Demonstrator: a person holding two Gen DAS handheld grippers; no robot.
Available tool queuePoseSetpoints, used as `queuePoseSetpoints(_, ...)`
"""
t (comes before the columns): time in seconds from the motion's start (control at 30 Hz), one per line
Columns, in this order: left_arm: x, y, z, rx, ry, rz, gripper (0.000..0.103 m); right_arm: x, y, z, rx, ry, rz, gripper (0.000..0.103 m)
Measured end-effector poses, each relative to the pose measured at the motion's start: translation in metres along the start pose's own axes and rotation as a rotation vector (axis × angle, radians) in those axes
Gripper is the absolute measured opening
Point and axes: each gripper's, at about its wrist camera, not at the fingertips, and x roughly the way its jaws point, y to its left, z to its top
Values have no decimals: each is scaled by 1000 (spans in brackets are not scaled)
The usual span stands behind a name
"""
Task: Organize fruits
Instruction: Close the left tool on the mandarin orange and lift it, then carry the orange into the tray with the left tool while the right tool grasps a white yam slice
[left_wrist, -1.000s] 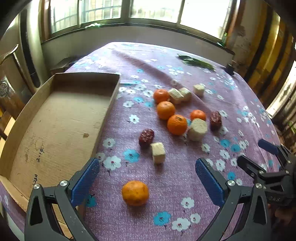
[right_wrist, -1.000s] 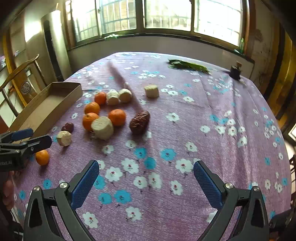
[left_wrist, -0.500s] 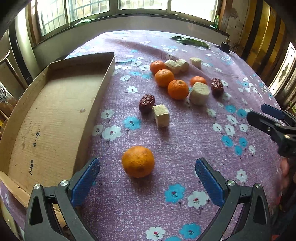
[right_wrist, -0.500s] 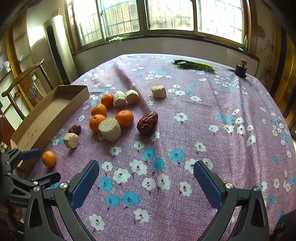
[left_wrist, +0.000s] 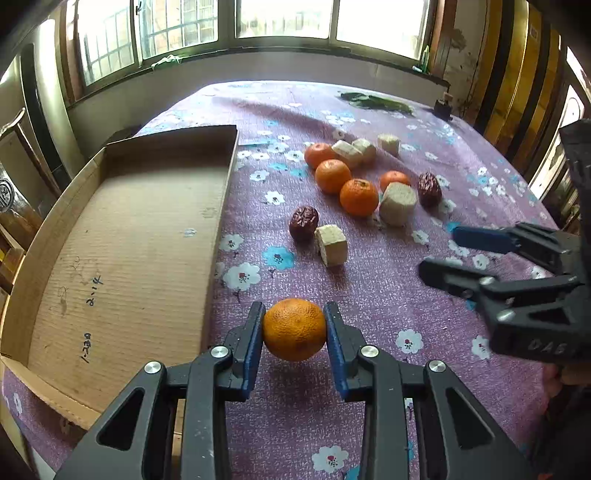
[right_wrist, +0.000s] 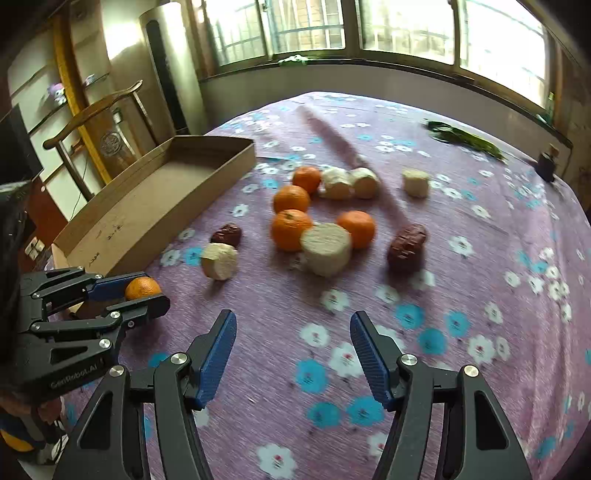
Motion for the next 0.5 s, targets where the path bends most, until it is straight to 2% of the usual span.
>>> queuePoseSetpoints(0.13,-14,10,3,-25,-24,-17,31,19,16,15,-28,24,23,68)
queuePoseSetpoints(0.3,-38,30,6,-59,-81,15,31,42,30,33,-19,28,51,67)
queuePoseSetpoints(0.33,-40,34,7,-67,-85,26,31,49,32,34,-20,42,59,65)
queuePoseSetpoints(0.4,-41,43,6,-87,-86,37,31,58,37,35,-45,72,55,45)
queuePoseSetpoints(0.5,-37,53,5,-111,-77,42,31,51,22,33,9,68,29,44)
